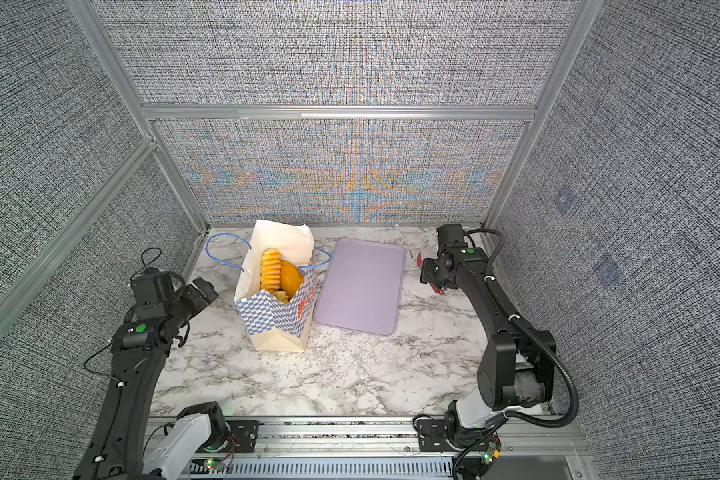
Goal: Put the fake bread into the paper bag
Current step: 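Withdraw the empty tongs from the bag while the left gripper releases the bag, then lower the tongs beside the tray and release them with the right gripper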
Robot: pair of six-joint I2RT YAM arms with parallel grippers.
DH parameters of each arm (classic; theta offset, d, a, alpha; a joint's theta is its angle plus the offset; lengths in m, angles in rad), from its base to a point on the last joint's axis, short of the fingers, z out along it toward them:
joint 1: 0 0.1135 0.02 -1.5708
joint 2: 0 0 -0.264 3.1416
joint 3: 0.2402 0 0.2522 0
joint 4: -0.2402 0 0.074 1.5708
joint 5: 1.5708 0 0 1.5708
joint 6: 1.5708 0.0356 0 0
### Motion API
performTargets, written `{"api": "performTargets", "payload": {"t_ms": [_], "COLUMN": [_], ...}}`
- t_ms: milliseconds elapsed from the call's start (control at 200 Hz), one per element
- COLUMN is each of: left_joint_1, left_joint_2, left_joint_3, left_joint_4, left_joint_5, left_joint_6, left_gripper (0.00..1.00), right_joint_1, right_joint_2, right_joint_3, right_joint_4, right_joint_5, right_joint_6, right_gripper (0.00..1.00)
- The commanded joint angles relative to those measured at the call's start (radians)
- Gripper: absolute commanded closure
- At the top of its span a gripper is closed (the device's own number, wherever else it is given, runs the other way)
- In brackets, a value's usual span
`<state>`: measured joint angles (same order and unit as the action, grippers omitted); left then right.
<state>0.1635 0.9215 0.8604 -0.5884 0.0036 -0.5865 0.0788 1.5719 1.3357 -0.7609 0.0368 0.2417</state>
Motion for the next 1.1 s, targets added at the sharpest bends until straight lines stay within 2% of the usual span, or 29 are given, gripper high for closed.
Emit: {"api": "performTargets", "payload": {"t_ms": [0, 195, 385, 1095], "left_joint_1": [0.018, 0.043, 0.052, 0.059], "left_joint_2": [0.017, 0.063, 0.084, 0.069], "left_joint_3": [-0.047, -0.106, -0.123, -0.141], "left_joint_4": [0.118, 0.209, 0.263, 0.300], "left_joint_5": [0.055, 0.086, 0.091, 0.154], "left_joint_6": [-0.049, -0.082, -0.078, -0.085], "left_gripper": [0.01, 0.01, 0.01, 0.01], "right_joint_1": [-0.002, -0.005, -0.006, -0.040], "right_joint_2": [0.040, 0.118, 0.157, 0.314], "right_joint_3": [0.006, 0.023, -0.010, -0.078], "right_joint_4": [0.047, 0.055, 0.064, -0.003], "right_joint_5": [0.035, 0.075, 0.059, 0.029], "right_joint_6": [-0.034, -0.080, -0.090, -0.069], "right_gripper": [0.37, 0.37, 0.37, 0.35]}}
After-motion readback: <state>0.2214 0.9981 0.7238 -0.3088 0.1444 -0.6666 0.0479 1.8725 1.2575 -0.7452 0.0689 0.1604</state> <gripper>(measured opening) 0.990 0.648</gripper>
